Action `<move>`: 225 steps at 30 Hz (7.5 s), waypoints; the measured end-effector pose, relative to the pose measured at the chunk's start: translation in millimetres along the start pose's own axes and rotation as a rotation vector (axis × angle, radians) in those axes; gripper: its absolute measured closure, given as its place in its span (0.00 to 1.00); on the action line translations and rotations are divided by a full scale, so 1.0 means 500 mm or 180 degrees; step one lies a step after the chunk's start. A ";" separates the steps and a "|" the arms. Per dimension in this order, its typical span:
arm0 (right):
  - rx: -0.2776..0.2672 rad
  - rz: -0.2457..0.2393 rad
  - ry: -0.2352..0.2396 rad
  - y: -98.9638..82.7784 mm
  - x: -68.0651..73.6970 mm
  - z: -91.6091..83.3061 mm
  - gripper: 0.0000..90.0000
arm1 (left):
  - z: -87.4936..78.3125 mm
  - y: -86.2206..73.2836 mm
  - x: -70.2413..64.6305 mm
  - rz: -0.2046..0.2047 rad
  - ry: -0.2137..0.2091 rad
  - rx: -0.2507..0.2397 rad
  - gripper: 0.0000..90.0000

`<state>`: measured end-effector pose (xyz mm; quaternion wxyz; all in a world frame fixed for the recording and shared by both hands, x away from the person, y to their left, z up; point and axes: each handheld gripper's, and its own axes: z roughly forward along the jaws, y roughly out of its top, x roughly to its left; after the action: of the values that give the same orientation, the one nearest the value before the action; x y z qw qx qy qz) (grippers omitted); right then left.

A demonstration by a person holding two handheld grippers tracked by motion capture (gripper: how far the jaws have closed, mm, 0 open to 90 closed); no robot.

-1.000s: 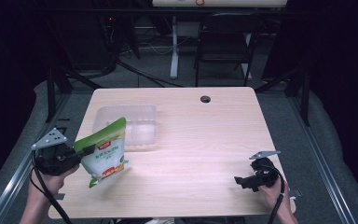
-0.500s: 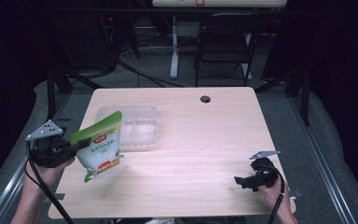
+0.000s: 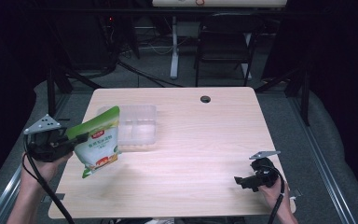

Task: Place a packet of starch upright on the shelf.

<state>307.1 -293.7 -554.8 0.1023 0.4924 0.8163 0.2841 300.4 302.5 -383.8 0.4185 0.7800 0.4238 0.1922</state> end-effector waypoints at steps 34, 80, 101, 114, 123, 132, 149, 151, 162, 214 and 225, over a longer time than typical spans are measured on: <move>-0.0038 0.0011 0.0009 0.000 0.001 0.001 0.01 | 0.000 0.085 0.026 0.0083 0.0141 -0.0080 1.00; -0.0017 0.0007 0.0011 0.001 0.001 0.000 0.01 | 0.073 0.156 0.096 -0.0050 0.0644 -0.0276 1.00; -0.0018 -0.0010 0.0012 0.001 -0.001 -0.001 0.01 | 0.140 0.152 0.123 -0.0219 0.0786 -0.0273 1.00; -0.0053 0.0013 0.0053 0.004 -0.005 0.006 0.01 | 0.161 0.147 0.124 -0.0243 0.0811 -0.0318 1.00; -0.0055 -0.0001 0.0029 0.002 -0.002 -0.001 0.01 | 0.180 0.149 0.125 -0.0242 0.0840 -0.0319 1.00; -0.0066 0.0012 0.0038 0.000 -0.002 -0.002 0.01 | 0.198 0.136 0.131 -0.0298 0.0889 -0.0345 1.00; -0.0036 0.0005 0.0037 -0.001 -0.003 -0.004 0.01 | 0.223 0.114 0.141 -0.0385 0.0922 -0.0392 1.00; -0.0040 -0.0001 0.0047 -0.001 -0.002 -0.003 0.01 | 0.227 0.108 0.141 -0.0377 0.0919 -0.0402 1.00; -0.0043 0.0003 0.0014 -0.003 0.000 -0.005 0.01 | 0.250 0.078 0.148 -0.0397 0.0865 -0.0493 1.00; -0.0051 0.0000 0.0005 -0.004 0.000 -0.006 0.01 | 0.225 -0.008 0.201 -0.0725 0.0921 -0.0160 0.46; -0.0052 -0.0002 0.0009 -0.004 0.000 -0.007 0.01 | 0.186 0.001 0.178 -0.0681 0.0833 0.0039 0.20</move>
<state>303.8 -295.6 -552.9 0.1053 0.4909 0.8143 0.2914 412.0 330.1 -442.0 0.3731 0.7012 0.5564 0.2440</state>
